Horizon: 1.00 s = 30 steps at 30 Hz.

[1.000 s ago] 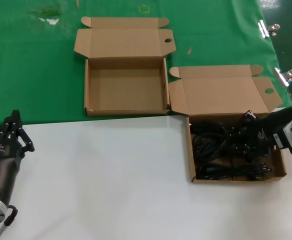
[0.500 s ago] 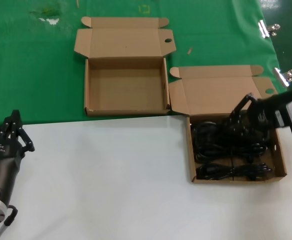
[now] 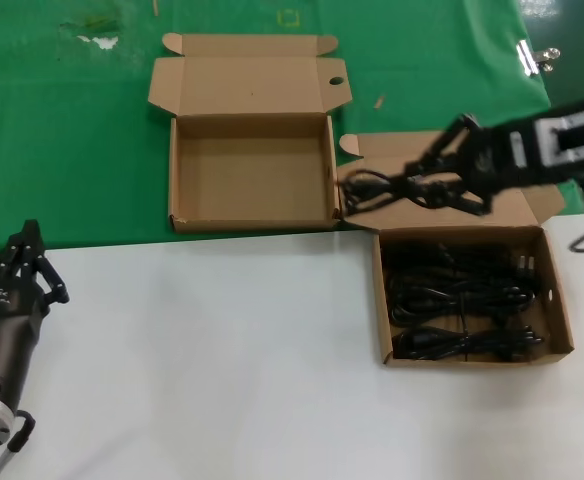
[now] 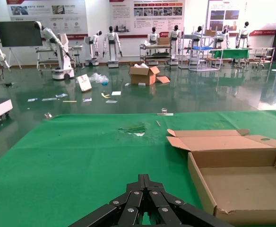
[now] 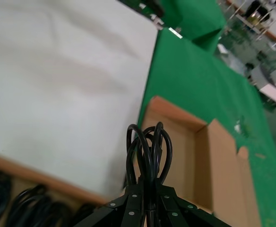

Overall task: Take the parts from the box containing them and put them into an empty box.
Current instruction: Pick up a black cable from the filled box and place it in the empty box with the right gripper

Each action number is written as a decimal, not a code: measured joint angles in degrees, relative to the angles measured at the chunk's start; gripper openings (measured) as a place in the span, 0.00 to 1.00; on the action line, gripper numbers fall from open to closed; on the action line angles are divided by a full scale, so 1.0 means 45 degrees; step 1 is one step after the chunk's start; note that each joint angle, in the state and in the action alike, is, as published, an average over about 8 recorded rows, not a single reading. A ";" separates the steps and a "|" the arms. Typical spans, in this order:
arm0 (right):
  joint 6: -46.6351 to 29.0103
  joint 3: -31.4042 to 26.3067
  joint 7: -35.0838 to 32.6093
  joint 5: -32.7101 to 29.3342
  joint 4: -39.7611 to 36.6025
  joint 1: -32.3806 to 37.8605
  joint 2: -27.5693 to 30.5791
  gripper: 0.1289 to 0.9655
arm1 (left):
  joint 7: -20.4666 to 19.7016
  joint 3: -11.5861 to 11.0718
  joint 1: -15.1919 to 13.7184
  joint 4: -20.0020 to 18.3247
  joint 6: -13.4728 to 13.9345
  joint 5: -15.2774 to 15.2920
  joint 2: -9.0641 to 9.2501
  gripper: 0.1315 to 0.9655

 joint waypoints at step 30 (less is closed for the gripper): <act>0.5066 0.0653 -0.3947 0.0303 -0.5441 0.1943 -0.5106 0.05 | 0.0000 0.0000 0.0000 0.0000 0.0000 0.0000 0.0000 0.01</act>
